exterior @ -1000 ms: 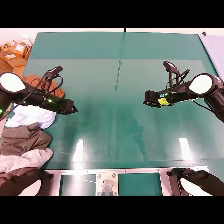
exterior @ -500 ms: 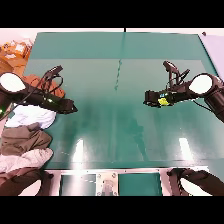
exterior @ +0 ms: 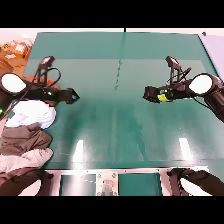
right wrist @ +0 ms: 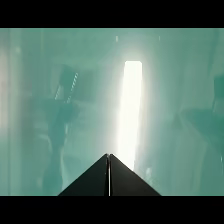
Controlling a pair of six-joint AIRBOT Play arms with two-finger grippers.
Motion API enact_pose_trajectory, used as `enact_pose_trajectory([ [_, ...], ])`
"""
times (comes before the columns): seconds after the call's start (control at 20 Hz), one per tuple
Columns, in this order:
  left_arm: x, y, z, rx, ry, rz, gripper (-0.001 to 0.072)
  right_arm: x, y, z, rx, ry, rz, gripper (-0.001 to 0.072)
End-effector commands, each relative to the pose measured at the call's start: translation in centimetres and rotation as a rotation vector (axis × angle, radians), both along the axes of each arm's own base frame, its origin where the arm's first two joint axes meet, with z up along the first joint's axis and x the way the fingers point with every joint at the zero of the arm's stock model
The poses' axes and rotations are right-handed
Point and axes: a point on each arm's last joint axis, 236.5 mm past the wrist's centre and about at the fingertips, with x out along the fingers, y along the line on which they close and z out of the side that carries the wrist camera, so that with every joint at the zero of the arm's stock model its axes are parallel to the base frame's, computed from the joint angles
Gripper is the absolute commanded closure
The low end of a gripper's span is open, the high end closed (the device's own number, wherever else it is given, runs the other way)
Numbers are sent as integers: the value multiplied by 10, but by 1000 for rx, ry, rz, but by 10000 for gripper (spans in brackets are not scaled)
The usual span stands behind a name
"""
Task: Fold the shirts.
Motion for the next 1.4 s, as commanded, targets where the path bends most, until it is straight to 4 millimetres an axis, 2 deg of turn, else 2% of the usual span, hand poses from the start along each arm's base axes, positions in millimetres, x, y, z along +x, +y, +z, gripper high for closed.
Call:
enact_pose_trajectory([
  [0.0, 69, 87, 23, 214, -272, 236, -6, 16, -2, 8, 13, -65, -30, 699],
  [0.05, 81, 114, 27, 227, -289, 297, -6, 18, -4, 9, 11, -75, -36, 699],
  [0.15, 101, 174, 13, 258, -251, 410, -6, 25, -10, 11, 10, -97, -54, 699],
  [0.25, 114, 224, -20, 293, -176, 469, -5, 31, -18, 13, 11, -112, -83, 699],
  [0.35, 128, 256, -57, 309, -105, 495, -5, 37, -26, 13, 12, -123, -108, 699],
  [0.45, 144, 266, -92, 321, -55, 477, -5, 40, -30, 13, 11, -125, -118, 699],
  [0.6, 159, 269, -137, 337, 3, 428, -6, 42, -30, 14, 12, -134, -123, 699],
  [0.7, 158, 269, -158, 339, 39, 417, -5, 42, -30, 14, 13, -134, -123, 699],
  [0.8, 156, 268, -169, 336, 57, 412, 6, 41, -30, 14, 13, -133, -123, 699],
  [0.85, 157, 269, -168, 337, 51, 415, 291, 41, -30, 14, 13, -133, -123, 699],
  [0.9, 159, 269, -163, 337, 44, 415, 672, 41, -30, 14, 13, -133, -123, 699],
  [1.0, 165, 264, -146, 301, 52, 411, 675, 41, -30, 14, 12, -129, -121, 699],
  [1.1, 175, 249, -115, 248, 59, 383, 676, 38, -32, 11, 9, -113, -119, 699],
  [1.2, 186, 223, -72, 213, 49, 318, 676, 38, -39, 11, 7, -107, -134, 699],
  [1.35, 199, 164, 3, 213, -16, 182, 676, 40, -62, 13, -9, -93, -165, 699],
])
